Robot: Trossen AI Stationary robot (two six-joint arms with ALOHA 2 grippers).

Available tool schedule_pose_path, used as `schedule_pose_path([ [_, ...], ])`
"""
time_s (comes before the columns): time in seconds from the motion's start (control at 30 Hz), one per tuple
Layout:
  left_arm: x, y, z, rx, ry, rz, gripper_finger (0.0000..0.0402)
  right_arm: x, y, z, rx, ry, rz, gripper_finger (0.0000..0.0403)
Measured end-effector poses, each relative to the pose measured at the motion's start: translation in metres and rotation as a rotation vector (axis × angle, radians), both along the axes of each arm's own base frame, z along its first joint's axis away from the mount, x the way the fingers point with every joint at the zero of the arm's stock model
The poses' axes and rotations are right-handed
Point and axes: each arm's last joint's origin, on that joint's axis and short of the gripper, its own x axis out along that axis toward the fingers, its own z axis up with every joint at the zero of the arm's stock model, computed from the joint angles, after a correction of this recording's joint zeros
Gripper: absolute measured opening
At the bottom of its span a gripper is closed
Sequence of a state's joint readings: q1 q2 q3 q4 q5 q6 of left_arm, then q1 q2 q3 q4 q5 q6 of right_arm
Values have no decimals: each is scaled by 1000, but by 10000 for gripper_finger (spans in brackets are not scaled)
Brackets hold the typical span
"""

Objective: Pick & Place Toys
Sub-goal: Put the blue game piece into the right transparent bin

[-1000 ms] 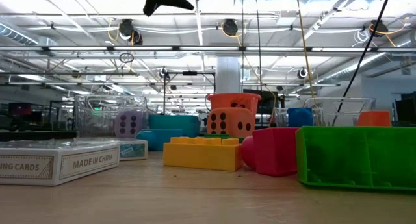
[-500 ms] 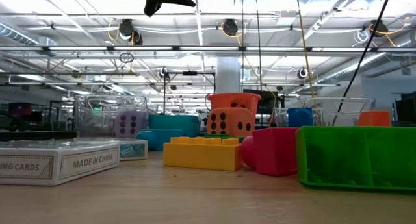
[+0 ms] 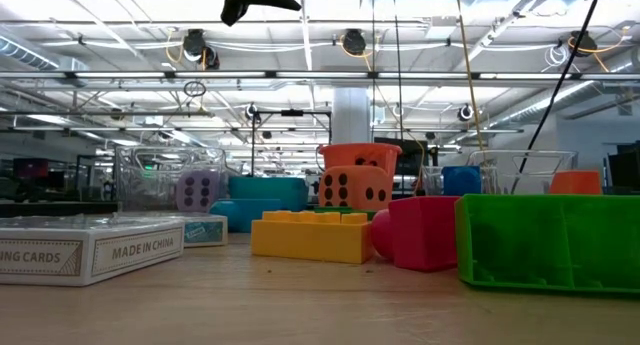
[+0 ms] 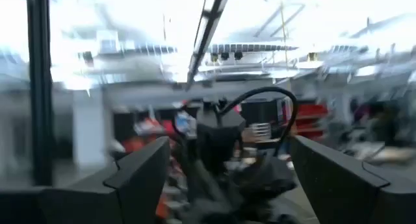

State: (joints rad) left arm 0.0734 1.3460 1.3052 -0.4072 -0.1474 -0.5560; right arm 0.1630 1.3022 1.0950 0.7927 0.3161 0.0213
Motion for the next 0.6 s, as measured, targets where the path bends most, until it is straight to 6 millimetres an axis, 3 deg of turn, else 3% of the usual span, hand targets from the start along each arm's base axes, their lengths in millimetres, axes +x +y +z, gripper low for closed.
schedule_pose_path([
  [0.2, 0, 0, 0, 0, 0, 0, 136, 1, -1, -2, 96, 6, 46, 308],
  [0.6, 3, 0, 6, -30, -78, 16, 136, 2, -1, -3, 74, 25, 35, 309],
])
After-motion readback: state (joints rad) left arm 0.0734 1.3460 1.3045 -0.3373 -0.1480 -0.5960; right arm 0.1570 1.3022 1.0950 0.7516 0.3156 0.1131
